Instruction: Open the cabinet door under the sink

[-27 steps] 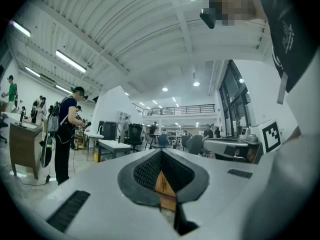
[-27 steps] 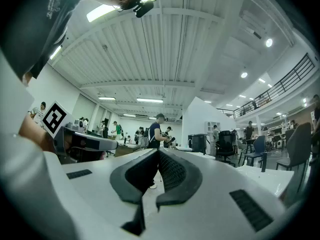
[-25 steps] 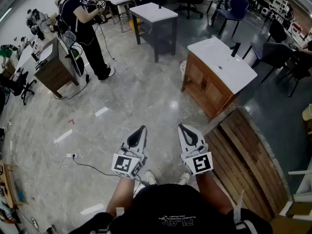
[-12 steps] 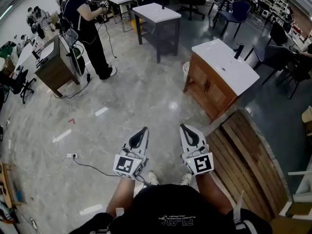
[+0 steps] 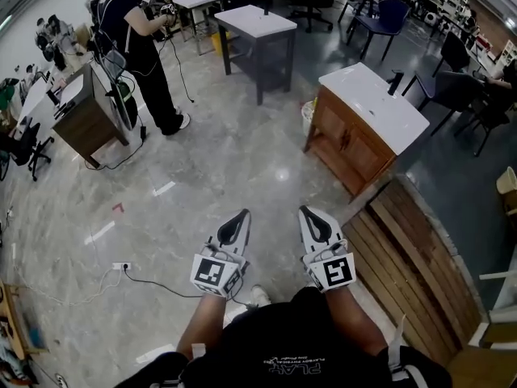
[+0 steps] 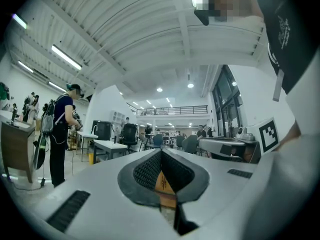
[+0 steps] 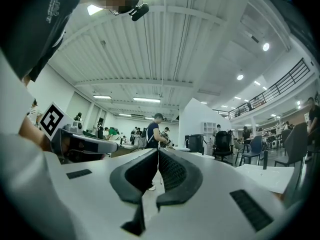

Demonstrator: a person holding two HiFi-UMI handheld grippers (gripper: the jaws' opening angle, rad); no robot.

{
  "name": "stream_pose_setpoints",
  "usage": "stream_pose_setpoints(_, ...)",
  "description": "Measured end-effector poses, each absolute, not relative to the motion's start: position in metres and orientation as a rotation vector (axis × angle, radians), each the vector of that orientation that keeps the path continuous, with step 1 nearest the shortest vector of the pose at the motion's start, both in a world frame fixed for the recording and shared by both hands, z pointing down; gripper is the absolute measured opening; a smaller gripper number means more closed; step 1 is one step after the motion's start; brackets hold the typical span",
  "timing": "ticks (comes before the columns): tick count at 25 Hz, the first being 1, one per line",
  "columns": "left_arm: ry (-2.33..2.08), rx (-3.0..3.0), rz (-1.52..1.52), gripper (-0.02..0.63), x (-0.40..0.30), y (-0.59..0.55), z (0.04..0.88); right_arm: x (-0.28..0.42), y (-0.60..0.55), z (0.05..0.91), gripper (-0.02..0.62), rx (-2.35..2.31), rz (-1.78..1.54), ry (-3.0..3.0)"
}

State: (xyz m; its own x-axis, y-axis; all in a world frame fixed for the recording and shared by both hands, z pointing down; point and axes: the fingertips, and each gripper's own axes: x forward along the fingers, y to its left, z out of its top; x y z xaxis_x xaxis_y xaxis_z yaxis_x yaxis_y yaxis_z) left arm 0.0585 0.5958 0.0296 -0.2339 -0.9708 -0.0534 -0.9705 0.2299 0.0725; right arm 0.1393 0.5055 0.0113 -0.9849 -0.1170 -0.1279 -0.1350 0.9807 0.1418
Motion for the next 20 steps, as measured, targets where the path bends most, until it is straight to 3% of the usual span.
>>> stream_pose_setpoints(20, -2.384, 1.977, -0.12, 0.021, 0.016, 0.483, 0.042, 0.095, 0.393, 0.008, 0.025, -0.253, 0.151, 2.973)
